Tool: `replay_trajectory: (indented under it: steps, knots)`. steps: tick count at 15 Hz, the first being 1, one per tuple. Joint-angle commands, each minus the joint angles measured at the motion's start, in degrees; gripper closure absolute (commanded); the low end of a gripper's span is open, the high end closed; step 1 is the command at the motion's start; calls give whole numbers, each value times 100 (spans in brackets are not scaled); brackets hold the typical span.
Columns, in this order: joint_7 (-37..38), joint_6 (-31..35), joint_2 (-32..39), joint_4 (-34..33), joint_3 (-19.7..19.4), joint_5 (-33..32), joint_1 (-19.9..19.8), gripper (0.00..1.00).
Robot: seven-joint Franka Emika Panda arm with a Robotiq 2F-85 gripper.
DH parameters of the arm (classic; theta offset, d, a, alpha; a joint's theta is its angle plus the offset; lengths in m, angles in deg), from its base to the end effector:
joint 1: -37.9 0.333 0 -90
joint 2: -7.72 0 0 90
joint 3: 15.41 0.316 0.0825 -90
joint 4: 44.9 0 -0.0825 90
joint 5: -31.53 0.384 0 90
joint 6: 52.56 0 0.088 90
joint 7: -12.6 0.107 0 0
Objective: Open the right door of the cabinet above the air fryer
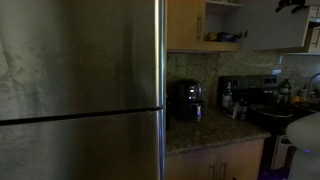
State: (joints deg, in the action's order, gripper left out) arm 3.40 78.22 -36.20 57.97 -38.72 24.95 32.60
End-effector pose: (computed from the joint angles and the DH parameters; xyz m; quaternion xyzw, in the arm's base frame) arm 0.1962 -0.2604 0.9021 0.8068 -0.1676 0.5579 0.0991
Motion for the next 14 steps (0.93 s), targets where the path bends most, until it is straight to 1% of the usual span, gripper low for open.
replay_trajectory:
  steps: [1, 4, 5, 6, 7, 8, 10, 13, 14]
  knots:
    - [76, 346, 344, -19, -199, -132, -563, 0]
    - [141, 679, 555, 11, -299, -432, -1042, 0]
    - [98, 408, 486, 0, -291, -346, -1019, 0]
    - [33, 103, 349, -2, -308, -119, -882, 0]
    - [-138, -308, 13, 17, -327, 294, -518, 0]
    - [-224, -518, -200, 42, -269, 448, -458, 0]
    - [-400, -1139, -674, 28, -172, 721, -314, 0]
    - [-643, -1888, -1461, -22, -43, 943, -12, 0]
    - [-399, -1522, -1049, -66, -100, 731, -170, 0]
